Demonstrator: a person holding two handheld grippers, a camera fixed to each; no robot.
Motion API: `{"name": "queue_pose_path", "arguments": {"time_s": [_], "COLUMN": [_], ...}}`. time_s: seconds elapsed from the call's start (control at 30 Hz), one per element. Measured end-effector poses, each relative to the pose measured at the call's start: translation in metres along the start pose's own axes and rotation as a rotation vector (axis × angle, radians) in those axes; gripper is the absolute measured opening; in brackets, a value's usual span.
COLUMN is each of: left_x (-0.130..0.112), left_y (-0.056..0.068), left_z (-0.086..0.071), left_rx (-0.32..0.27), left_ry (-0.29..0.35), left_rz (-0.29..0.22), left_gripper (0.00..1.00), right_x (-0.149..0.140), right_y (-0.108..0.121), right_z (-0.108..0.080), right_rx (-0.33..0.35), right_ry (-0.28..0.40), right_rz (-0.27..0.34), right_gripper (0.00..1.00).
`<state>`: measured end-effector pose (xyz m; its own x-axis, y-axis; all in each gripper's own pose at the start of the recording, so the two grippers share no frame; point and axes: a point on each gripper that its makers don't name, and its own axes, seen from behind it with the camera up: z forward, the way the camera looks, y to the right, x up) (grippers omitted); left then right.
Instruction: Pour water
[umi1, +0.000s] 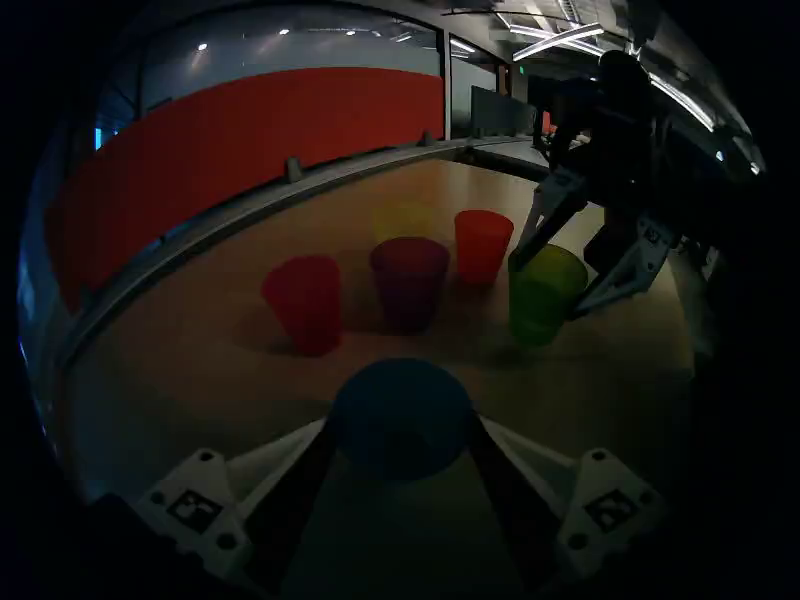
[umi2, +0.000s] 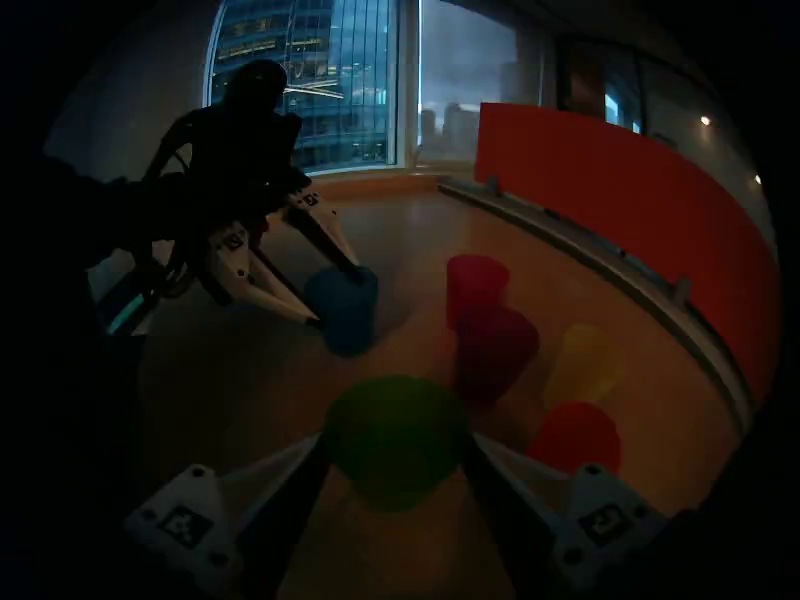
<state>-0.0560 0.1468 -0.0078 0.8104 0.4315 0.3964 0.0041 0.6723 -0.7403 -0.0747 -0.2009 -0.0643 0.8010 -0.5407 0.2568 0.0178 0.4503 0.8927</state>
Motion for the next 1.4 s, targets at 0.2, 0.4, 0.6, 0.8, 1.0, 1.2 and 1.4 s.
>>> {"name": "queue_pose_path", "arguments": {"time_s": [0.2, 0.4, 0.6, 0.8, 1.0, 1.2, 1.4], "left_x": [-0.004, -0.01, -0.016, -0.023, -0.027, -0.028, -0.026], "left_y": [-0.002, -0.003, -0.008, -0.008, -0.006, -0.003, -0.001], "left_z": [0.0, -0.001, -0.003, -0.007, -0.011, -0.012, -0.013], "left_rx": [0.005, 0.011, 0.032, 0.044, 0.04, 0.036, 0.035], "left_ry": [-0.004, -0.027, -0.043, -0.051, -0.059, -0.064, -0.061], "left_rz": [-0.002, -0.004, -0.009, -0.008, -0.013, -0.006, -0.003], "left_gripper": [0.91, 0.92, 0.93, 0.95, 0.96, 0.97, 0.98], "right_x": [-0.005, -0.006, -0.009, -0.015, -0.019, -0.022, -0.023], "right_y": [0.001, 0.001, 0.001, 0.002, 0.001, 0.0, 0.0], "right_z": [0.003, 0.004, 0.006, 0.007, 0.004, 0.001, 0.002], "right_rx": [-0.003, -0.005, -0.008, -0.014, -0.019, -0.023, -0.031], "right_ry": [-0.004, -0.005, -0.007, -0.013, -0.012, -0.014, -0.011], "right_rz": [0.003, -0.003, -0.006, -0.009, -0.007, -0.002, -0.006], "right_gripper": [0.95, 0.95, 0.96, 0.96, 0.96, 0.97, 0.97]}}
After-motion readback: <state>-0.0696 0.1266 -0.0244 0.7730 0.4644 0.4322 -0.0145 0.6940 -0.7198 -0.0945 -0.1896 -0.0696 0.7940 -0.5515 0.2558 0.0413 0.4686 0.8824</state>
